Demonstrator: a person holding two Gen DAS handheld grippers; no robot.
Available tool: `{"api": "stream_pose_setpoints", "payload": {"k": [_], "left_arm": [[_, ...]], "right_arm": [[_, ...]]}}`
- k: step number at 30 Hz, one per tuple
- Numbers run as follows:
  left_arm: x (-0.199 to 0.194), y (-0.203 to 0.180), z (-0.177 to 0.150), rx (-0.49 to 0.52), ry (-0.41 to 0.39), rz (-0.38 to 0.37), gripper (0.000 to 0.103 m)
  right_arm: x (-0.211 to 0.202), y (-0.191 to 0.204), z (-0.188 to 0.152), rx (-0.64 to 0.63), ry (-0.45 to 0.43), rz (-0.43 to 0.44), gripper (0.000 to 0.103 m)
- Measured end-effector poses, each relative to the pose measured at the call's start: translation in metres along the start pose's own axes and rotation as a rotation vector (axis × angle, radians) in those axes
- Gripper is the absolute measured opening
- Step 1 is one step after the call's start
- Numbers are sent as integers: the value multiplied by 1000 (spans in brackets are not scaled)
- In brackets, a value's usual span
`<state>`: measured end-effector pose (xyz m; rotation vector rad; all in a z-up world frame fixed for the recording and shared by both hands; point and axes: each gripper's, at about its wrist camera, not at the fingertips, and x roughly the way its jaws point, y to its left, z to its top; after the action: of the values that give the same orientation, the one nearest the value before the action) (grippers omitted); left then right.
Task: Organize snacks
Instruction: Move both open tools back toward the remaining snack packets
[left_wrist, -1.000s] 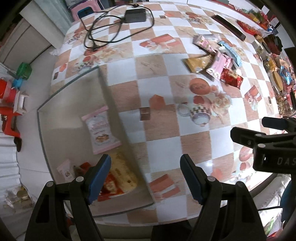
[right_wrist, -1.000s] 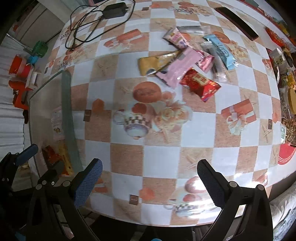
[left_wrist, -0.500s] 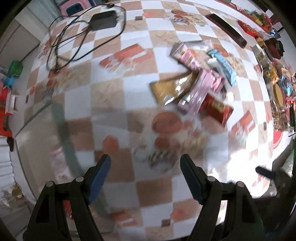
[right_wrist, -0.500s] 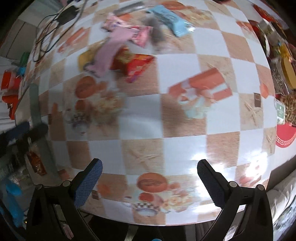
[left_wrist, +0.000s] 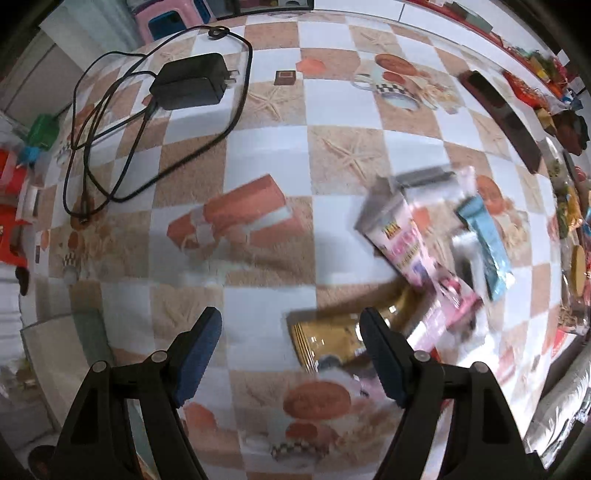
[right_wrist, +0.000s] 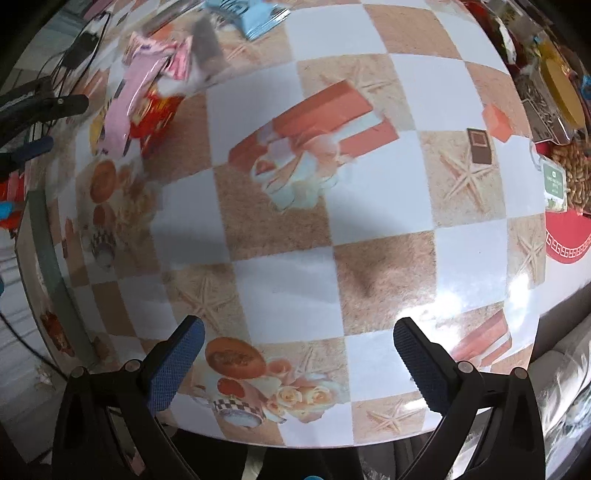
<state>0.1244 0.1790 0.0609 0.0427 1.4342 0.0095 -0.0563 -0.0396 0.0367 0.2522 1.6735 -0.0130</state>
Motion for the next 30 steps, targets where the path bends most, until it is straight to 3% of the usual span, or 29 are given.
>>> {"api": "stream_pose_setpoints", "payload": {"k": [7,14,23,25,30], "left_arm": [[16,-5,4,17,33,10,80],[18,-3,4,11,43,15,80],[35,12,11,26,63,52,80],[44,11,7,44,93,52,80],[47,8,-12,75,84,33,81]], "right_arm": [[-33,3,62,31,-147,12,103],[-46,20,114,28,-202,-4,103],[-24,31,128,26,-162,-34,103],[-14,38,133,17,-134,-47,103],[3,56,128,-51,-90,-86,103]]}}
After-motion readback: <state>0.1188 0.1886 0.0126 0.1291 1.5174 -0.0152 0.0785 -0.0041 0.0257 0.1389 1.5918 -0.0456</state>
